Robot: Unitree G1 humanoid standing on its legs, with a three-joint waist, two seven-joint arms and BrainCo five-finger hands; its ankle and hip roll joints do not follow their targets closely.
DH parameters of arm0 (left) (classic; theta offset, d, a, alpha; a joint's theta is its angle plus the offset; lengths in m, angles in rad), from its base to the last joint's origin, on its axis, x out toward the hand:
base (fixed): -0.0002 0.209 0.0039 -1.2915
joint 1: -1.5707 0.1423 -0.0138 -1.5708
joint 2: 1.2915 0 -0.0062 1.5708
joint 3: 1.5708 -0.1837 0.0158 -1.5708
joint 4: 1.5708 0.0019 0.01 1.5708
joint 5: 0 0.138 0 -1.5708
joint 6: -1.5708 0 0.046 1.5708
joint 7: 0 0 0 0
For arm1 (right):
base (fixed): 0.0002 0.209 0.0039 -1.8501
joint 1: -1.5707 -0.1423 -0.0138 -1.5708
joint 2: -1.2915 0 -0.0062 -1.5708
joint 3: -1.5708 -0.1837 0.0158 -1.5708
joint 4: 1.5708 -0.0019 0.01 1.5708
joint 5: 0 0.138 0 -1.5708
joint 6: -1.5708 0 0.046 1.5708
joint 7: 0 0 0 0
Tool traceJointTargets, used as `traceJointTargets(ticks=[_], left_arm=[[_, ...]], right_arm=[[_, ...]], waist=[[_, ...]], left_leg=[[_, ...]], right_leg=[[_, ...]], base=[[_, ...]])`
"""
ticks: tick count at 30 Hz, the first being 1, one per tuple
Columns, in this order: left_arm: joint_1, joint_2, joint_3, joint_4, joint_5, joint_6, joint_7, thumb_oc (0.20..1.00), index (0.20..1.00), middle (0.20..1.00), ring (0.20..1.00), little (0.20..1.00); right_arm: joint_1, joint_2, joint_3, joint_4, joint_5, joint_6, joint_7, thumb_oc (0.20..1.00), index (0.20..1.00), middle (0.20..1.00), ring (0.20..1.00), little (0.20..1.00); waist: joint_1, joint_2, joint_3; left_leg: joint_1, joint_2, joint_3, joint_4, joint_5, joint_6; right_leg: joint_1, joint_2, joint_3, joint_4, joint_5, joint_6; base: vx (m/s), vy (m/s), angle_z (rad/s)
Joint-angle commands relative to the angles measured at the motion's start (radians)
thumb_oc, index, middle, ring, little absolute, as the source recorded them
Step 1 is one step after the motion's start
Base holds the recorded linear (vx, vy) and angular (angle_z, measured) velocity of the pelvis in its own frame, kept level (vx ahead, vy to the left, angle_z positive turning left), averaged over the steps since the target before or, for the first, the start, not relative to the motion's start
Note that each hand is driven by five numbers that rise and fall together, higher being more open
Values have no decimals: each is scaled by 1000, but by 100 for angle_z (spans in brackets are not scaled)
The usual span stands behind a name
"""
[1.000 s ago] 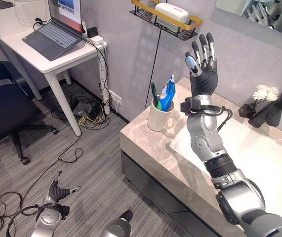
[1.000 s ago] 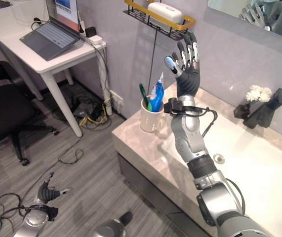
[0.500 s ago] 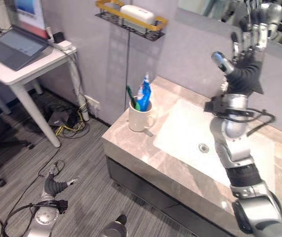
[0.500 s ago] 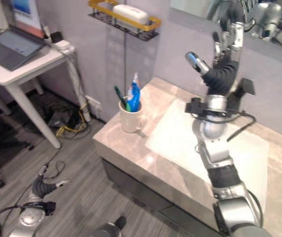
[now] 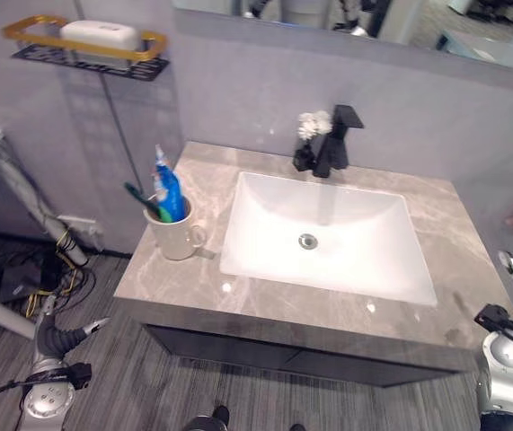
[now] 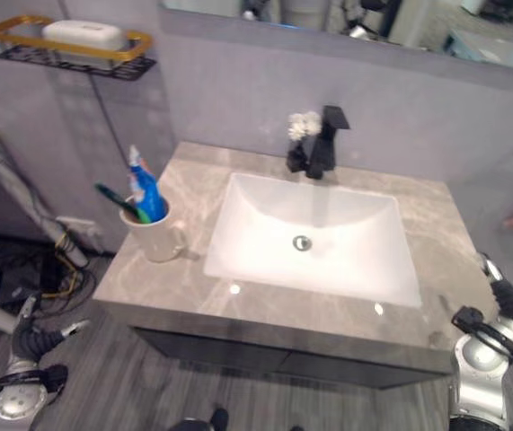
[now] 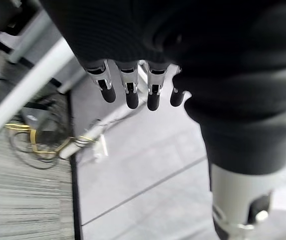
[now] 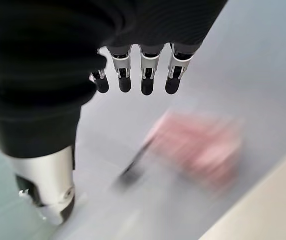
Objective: Put brush and paste in cup on sink, flatten towel.
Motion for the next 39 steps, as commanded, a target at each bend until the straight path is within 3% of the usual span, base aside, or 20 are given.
traceJointTargets(ticks=[1,3,4,5,8,12,14,17,18,20,21,23,25,26,29,30,32,33,34,39], left_arm=[[21,-1,38,-67,-17,-49,34,1000,1000,1000,1000,1000],[18,-6,39,-63,-14,-45,37,1000,1000,1000,1000,1000],[14,-10,39,-52,-12,-43,35,1000,1000,1000,1000,1000],[12,-15,41,-46,-17,-45,34,1000,1000,1000,1000,1000],[7,-16,26,-48,-12,-42,15,1000,1000,1000,1000,1000],[-1,-30,11,-61,0,-35,4,1000,1000,1000,1000,1000],[2,-49,9,-79,-33,-44,-4,1000,1000,1000,1000,1000],[0,-54,1,-81,-46,-47,-10,1000,1000,1000,1000,1000],[4,-57,-6,-84,-42,-43,-37,1000,1000,1000,1000,1000],[5,-57,-5,-84,-42,-42,-37,1000,1000,1000,1000,1000],[11,-70,-5,-100,-61,-41,-82,1000,1000,1000,1000,1000],[14,-72,-11,-111,-69,-50,-94,1000,1000,1000,1000,1000],[16,-74,-19,-118,-72,-48,-104,1000,1000,1000,1000,1000],[9,-75,-35,-119,-72,-41,-120,1000,1000,1000,1000,1000],[-11,-66,-53,-122,-63,-38,-117,1000,1000,1000,1000,1000],[-33,-53,-60,-127,-57,-38,-102,1000,1000,1000,1000,1000],[-45,-45,-55,-124,-59,-45,-73,1000,1000,1000,1000,1000],[-63,-35,-56,-123,-64,-46,-56,1000,1000,1000,1000,1000],[-72,-30,-62,-126,-62,-45,-53,1000,1000,1000,1000,1000],[-31,-24,-61,-178,-46,-44,-107,1000,1000,1000,1000,1000]], right_arm=[[-109,-47,48,45,54,-43,-65,1000,1000,1000,1000,1000],[-113,-44,65,82,62,-37,-60,1000,1000,1000,1000,1000],[-64,-35,54,179,112,-41,-33,1000,1000,1000,1000,1000],[-46,-43,68,240,113,-29,-21,1000,1000,1000,1000,1000],[1,-67,125,433,119,-7,22,1000,1000,1000,1000,1000],[27,-59,191,672,192,30,125,1000,1000,1000,1000,1000],[17,-44,260,854,210,79,212,1000,1000,1000,1000,1000],[27,-36,298,890,186,98,243,1000,1000,1000,1000,1000],[45,-11,373,969,121,144,322,1000,1000,1000,1000,1000],[44,-12,374,971,121,143,323,1000,1000,1000,1000,1000],[51,31,493,1041,-4,194,421,1000,1000,1000,1000,1000],[46,55,624,985,-124,186,465,1000,1000,1000,1000,1000],[47,54,638,963,-133,181,468,1000,1000,1000,1000,1000],[24,75,670,954,-118,183,501,1000,1000,1000,1000,1000],[12,79,682,940,-117,184,499,1000,1000,1000,1000,1000],[-3,76,670,927,-101,182,482,1000,1000,1000,1000,1000],[-12,85,661,910,-70,175,479,1000,1000,1000,1000,1000],[-2,87,658,885,-50,164,480,1000,1000,1000,1000,1000],[0,85,666,881,-53,162,481,1000,1000,1000,1000,1000],[23,75,687,922,-152,183,477,1000,1000,1000,1000,1000]], waist=[[46,33,-11],[53,34,4],[31,31,16],[32,30,16],[13,25,21],[-4,24,24],[-5,34,21],[-7,36,22],[-4,37,20],[-6,36,20],[3,32,22],[12,32,31],[14,31,33],[38,34,50],[42,36,58],[39,33,66],[34,24,62],[25,25,64],[26,29,68],[33,55,20]], left_leg=[[93,-14,-15,-176,32,49],[99,-12,-3,-180,35,47],[97,-17,1,-174,43,51],[95,-19,14,-176,43,52],[86,-27,15,-171,52,53],[83,-30,5,-177,62,39],[87,-17,4,-179,57,29],[83,-16,-1,-165,49,28],[76,-13,-6,-138,32,21],[75,-13,-7,-136,30,21],[60,-16,-22,-94,13,11],[41,-21,-28,-37,-8,4],[17,-28,-31,10,-18,-1],[-22,-47,-55,107,-34,-18],[-62,-22,-41,126,-9,-36],[-107,18,-26,100,30,-53],[-129,51,-43,67,65,-61],[-146,97,-38,16,121,-82],[-152,107,-34,8,136,-87],[-56,72,-55,3,58,-65]], right_leg=[[-18,-3,-44,96,-35,30],[-24,14,-62,120,-45,27],[-36,80,-41,150,-76,9],[-44,101,-61,161,-85,-3],[-75,209,-35,204,-127,-40],[-67,245,-29,169,-134,-73],[-43,245,-42,115,-122,-78],[-37,246,-39,98,-121,-82],[-9,239,-47,54,-116,-94],[-7,240,-48,52,-115,-94],[22,236,-57,6,-103,-101],[33,234,-55,0,-104,-106],[30,230,-56,-1,-102,-109],[47,228,-52,-11,-103,-119],[68,221,-63,-25,-103,-119],[73,200,-83,-20,-104,-114],[74,190,-75,-16,-108,-110],[74,186,-71,-3,-123,-112],[77,185,-71,3,-128,-113],[118,137,-43,3,-138,-82]], base=[[-61,137,-103],[-74,48,-81],[-51,59,-56],[-54,71,-9],[-12,22,1],[33,-41,29],[108,-100,5],[60,-56,8],[84,-88,8],[86,-103,17],[110,-149,16],[86,-131,20],[26,-62,17],[42,-65,12],[13,-1,10],[-8,70,15],[33,107,33],[54,141,24],[47,161,1],[134,286,-19]])
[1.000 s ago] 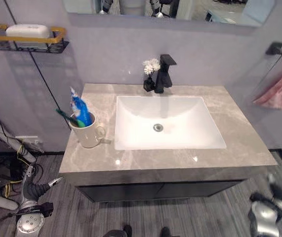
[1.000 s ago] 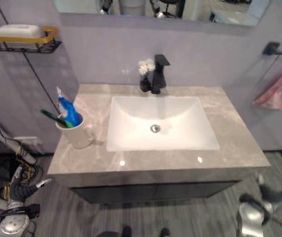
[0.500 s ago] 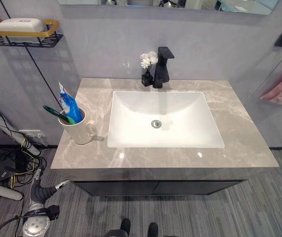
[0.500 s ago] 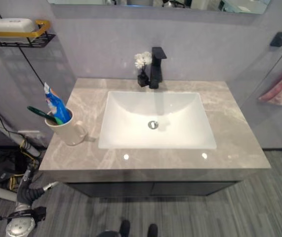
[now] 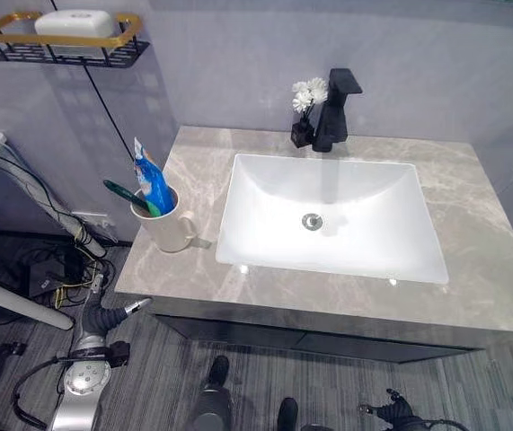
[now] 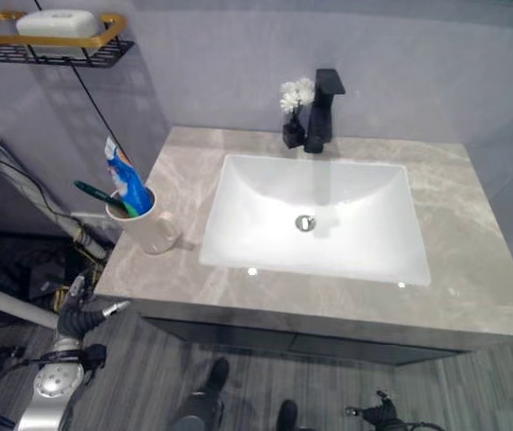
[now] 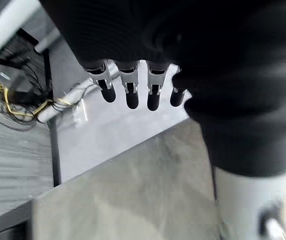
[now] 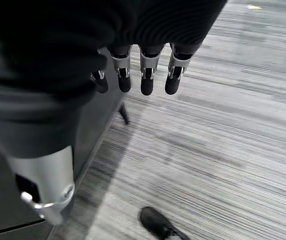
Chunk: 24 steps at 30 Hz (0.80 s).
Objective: Put brush and paste in cup on sink, flatten towel.
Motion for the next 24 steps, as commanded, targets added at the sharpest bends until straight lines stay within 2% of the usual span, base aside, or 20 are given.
traceJointTargets(ticks=[1,6,7,8,9,10,13,21,24], left_arm=[[-3,88,86,-76,-11,-26,14,1000,1000,1000,1000,1000],[43,127,146,-123,-98,-25,-40,1000,1000,1000,1000,1000],[55,140,152,-147,-130,-31,-63,567,567,567,567,567],[57,141,154,-149,-132,-30,-65,241,241,241,241,241],[69,152,159,-167,-155,-33,-84,200,200,200,200,200],[98,181,178,-229,-197,-33,-122,200,200,200,200,200],[131,218,212,-295,-236,-35,-150,200,200,200,200,200],[153,293,318,-479,-343,-46,-179,200,200,200,200,200],[143,298,323,-509,-375,-50,-183,200,200,200,200,200]], right_arm=[[13,-6,35,-4,-91,11,-18,1000,1000,1000,1000,1000],[4,15,50,-14,-107,19,8,1000,1000,1000,1000,1000],[0,20,59,-19,-111,20,14,1000,1000,1000,1000,1000],[0,21,60,-19,-111,21,14,1000,1000,1000,1000,1000],[-1,24,64,-20,-113,22,19,1000,1000,1000,1000,1000],[-6,31,76,-27,-117,20,30,1000,1000,1000,1000,1000],[-10,43,95,-32,-122,20,40,1000,1000,1000,1000,1000],[11,50,97,6,-127,36,54,1000,1000,1000,1000,1000],[19,49,95,15,-128,40,56,1000,1000,1000,1000,1000]], waist=[[1,-51,-84],[18,-57,-110],[22,-57,-114],[22,-58,-114],[24,-57,-119],[30,-57,-126],[40,-58,-131],[45,-64,-141],[42,-64,-139]], left_leg=[[-40,-72,18,61,-50,62],[-1,-92,48,50,-82,95],[2,-94,51,46,-84,98],[2,-94,51,46,-84,98],[6,-97,51,41,-85,101],[12,-100,49,37,-88,105],[20,-99,51,25,-87,108],[54,-86,38,-45,-59,100],[60,-82,34,-52,-55,97]], right_leg=[[-39,-40,50,91,-53,51],[-45,-72,72,103,-43,79],[-44,-77,71,100,-41,83],[-44,-77,72,100,-41,83],[-43,-80,72,97,-39,85],[-40,-84,72,90,-38,89],[-38,-84,70,83,-36,90],[-30,-72,50,71,-37,87],[-27,-69,44,67,-38,85]], base=[[109,178,-19],[55,172,-26],[15,65,-8],[23,55,-3],[38,61,0],[37,60,1],[19,19,1],[6,-19,3],[8,-45,12]])
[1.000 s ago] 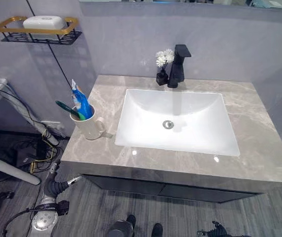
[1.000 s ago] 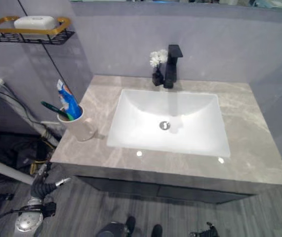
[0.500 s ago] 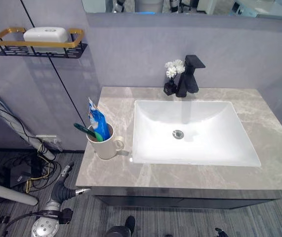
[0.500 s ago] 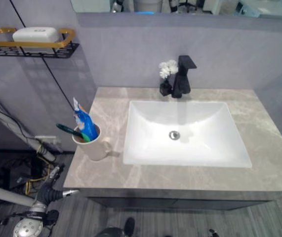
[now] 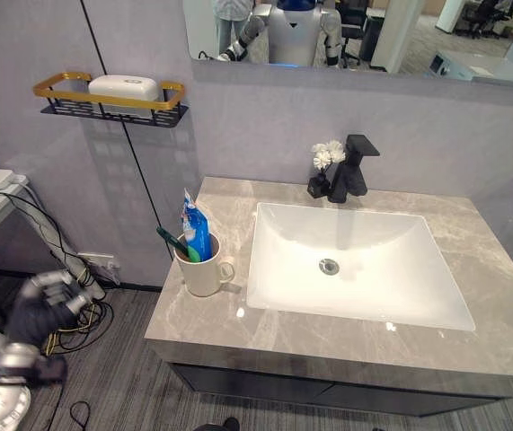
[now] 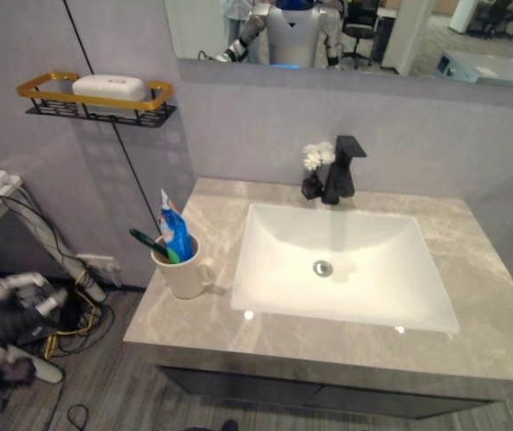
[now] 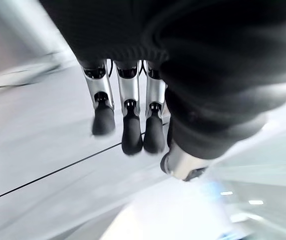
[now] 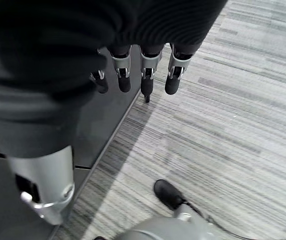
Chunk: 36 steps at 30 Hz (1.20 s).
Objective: Put brush and paste in cup on sink, flatten towel.
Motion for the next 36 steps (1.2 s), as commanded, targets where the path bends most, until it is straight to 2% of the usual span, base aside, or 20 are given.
traceJointTargets(ticks=[1,5,12,20,25,36], left_arm=[[-53,48,6,-80,-101,-58,1,200,200,200,200,200],[-82,45,-38,-122,-191,-45,-14,200,200,200,200,200],[-135,50,-183,-123,-243,-5,-36,200,200,200,200,200],[-141,74,-235,-131,-282,17,-58,200,200,200,200,200],[-126,70,-286,-114,-310,40,-75,200,200,200,200,200],[-74,58,-288,-127,-340,47,-86,200,200,200,200,200]], right_arm=[[-44,-33,40,20,-27,13,5,1000,1000,1000,1000,1000],[-33,-43,36,27,-26,21,5,1000,1000,1000,1000,1000],[-58,-56,55,4,-5,17,-8,1000,1000,1000,1000,1000],[-69,-64,47,-8,38,4,-15,1000,1000,1000,1000,1000],[-60,-82,48,12,25,12,-17,1000,1000,1000,1000,1000],[-57,-86,51,8,26,9,-22,1000,1000,1000,1000,1000]], waist=[[-27,-4,8],[-38,5,12],[-62,32,36],[-76,59,38],[-93,86,50],[-96,95,64]], left_leg=[[-37,-8,-24,57,-65,38],[-37,-3,-35,43,-54,32],[-69,9,-38,-3,-8,22],[-106,12,-34,-20,13,15],[-119,13,-29,-23,17,12],[-118,12,-21,-23,12,14]], right_leg=[[-50,16,-5,63,-11,-3],[-52,23,-11,52,-7,-8],[-92,34,-19,21,19,-13],[-131,41,-11,-1,38,-13],[-152,39,-2,-1,41,-10],[-157,35,12,-1,40,-8]], base=[[2,-45,11],[-9,-47,5],[-51,-35,9],[-15,-5,-1],[1,4,-2],[-1,5,-3]])
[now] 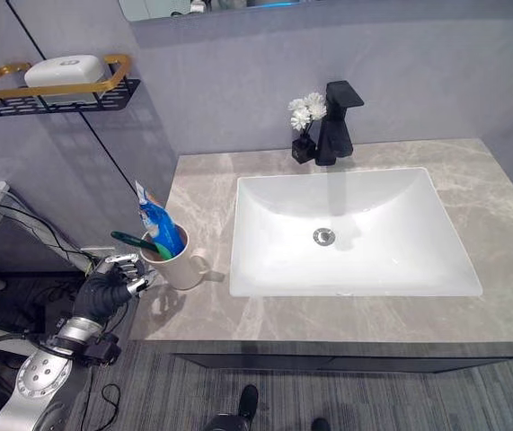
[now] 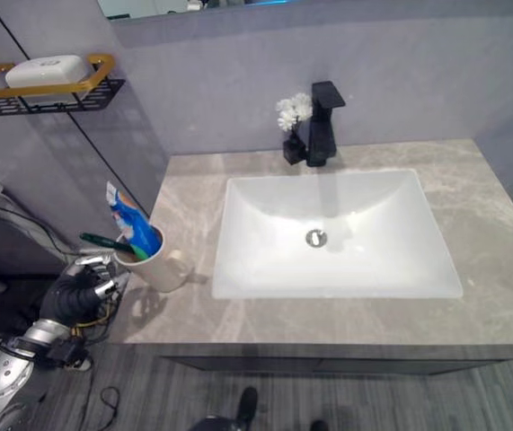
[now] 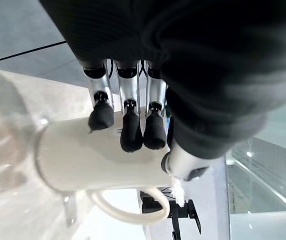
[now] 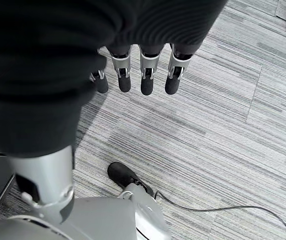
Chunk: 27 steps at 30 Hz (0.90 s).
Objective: Put brush and paste in cup on sink, flatten towel.
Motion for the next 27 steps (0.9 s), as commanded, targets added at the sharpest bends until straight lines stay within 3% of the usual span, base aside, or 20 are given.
traceJointTargets(ticks=[1,15,27], left_arm=[[-9,1,27,-54,-36,-40,-6,200,200,200,200,200],[32,8,-21,-57,-59,-31,-33,200,200,200,200,200],[-65,-4,-127,-1,-25,-25,-19,200,200,200,200,200]], right_arm=[[-34,-15,30,-18,21,-10,-19,1000,1000,1000,1000,1000],[-56,-18,52,-38,29,-21,-24,1000,1000,1000,1000,1000],[-83,-37,70,-52,51,-20,-38,1000,1000,1000,1000,1000]], waist=[[-12,-22,14],[-11,-23,42],[-18,-8,93]], left_leg=[[-6,-29,-3,2,-39,43],[-20,-29,5,2,-35,46],[-62,-28,14,2,-21,46]], right_leg=[[-38,-2,22,6,20,9],[-57,-4,29,6,27,12],[-109,-7,36,6,46,9]], base=[[0,0,0],[-10,0,-1],[-23,-2,-3]])
